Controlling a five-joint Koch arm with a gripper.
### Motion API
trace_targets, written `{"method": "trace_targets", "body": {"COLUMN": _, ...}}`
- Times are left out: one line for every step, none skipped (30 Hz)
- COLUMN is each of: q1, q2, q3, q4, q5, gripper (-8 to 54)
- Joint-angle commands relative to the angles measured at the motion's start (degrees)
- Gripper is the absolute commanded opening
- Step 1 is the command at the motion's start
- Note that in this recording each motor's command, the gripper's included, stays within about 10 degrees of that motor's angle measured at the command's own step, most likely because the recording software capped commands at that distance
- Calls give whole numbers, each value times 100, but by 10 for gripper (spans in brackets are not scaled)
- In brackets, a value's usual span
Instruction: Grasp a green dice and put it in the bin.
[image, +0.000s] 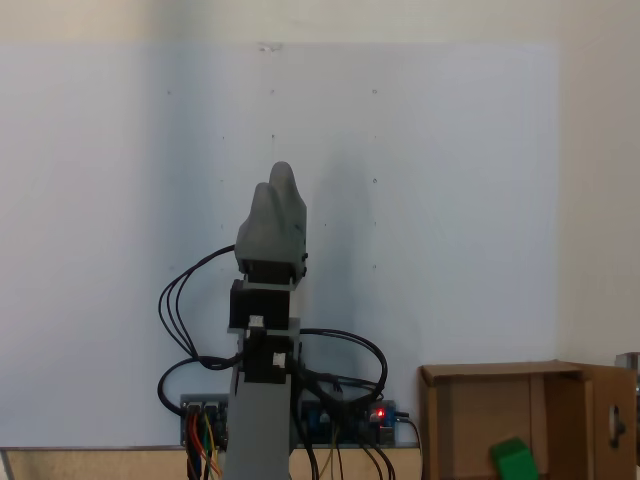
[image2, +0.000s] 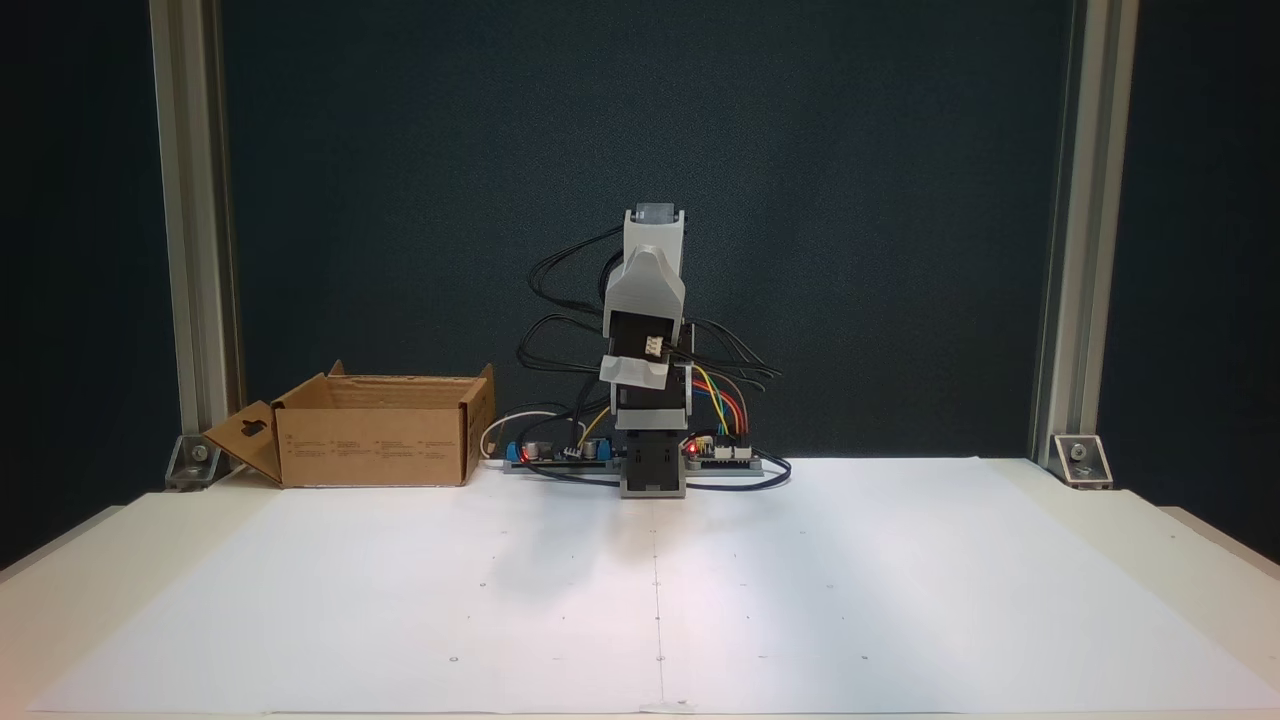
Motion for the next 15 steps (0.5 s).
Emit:
{"method": "trace_targets", "body": {"q1": -18, "q2": 527, "q3": -18, "q4": -1000, "q5": 26, "gripper": 447}}
{"method": "trace_targets", "body": {"q1": -18, "q2": 527, "q3": 35, "q4": -1000, "q5": 26, "gripper": 447}}
{"method": "trace_targets", "body": {"q1": -18, "q2": 527, "q3": 79, "q4": -991, "q5": 26, "gripper": 447}}
{"method": "trace_targets", "body": {"q1": -18, "q2": 527, "q3": 114, "q4": -1000, "q5": 26, "gripper": 447}}
{"method": "trace_targets", "body": {"q1": -18, "q2": 527, "q3": 114, "q4": -991, "q5": 26, "gripper": 447}}
{"method": "trace_targets", "body": {"q1": -44, "q2": 527, "q3": 114, "q4": -1000, "q5": 26, "gripper": 447}}
{"method": "trace_targets", "body": {"q1": -53, "q2": 527, "q3": 158, "q4": -1000, "q5": 26, "gripper": 447}}
{"method": "trace_targets", "body": {"q1": -53, "q2": 527, "q3": 211, "q4": -991, "q5": 26, "gripper": 447}}
{"method": "trace_targets", "body": {"q1": -97, "q2": 527, "q3": 281, "q4": -1000, "q5": 35, "gripper": 447}}
{"method": "trace_targets", "body": {"q1": -176, "q2": 527, "q3": 281, "q4": -991, "q5": 26, "gripper": 447}}
{"method": "trace_targets", "body": {"q1": -176, "q2": 527, "q3": 281, "q4": -1000, "q5": 35, "gripper": 448}}
{"method": "trace_targets", "body": {"q1": -185, "q2": 527, "q3": 308, "q4": -1000, "q5": 26, "gripper": 447}}
{"method": "trace_targets", "body": {"q1": -185, "q2": 527, "q3": 308, "q4": -991, "q5": 35, "gripper": 447}}
{"method": "trace_targets", "body": {"q1": -185, "q2": 527, "q3": 316, "q4": -1000, "q5": 26, "gripper": 447}}
{"method": "trace_targets", "body": {"q1": -185, "q2": 527, "q3": 352, "q4": -1000, "q5": 26, "gripper": 447}}
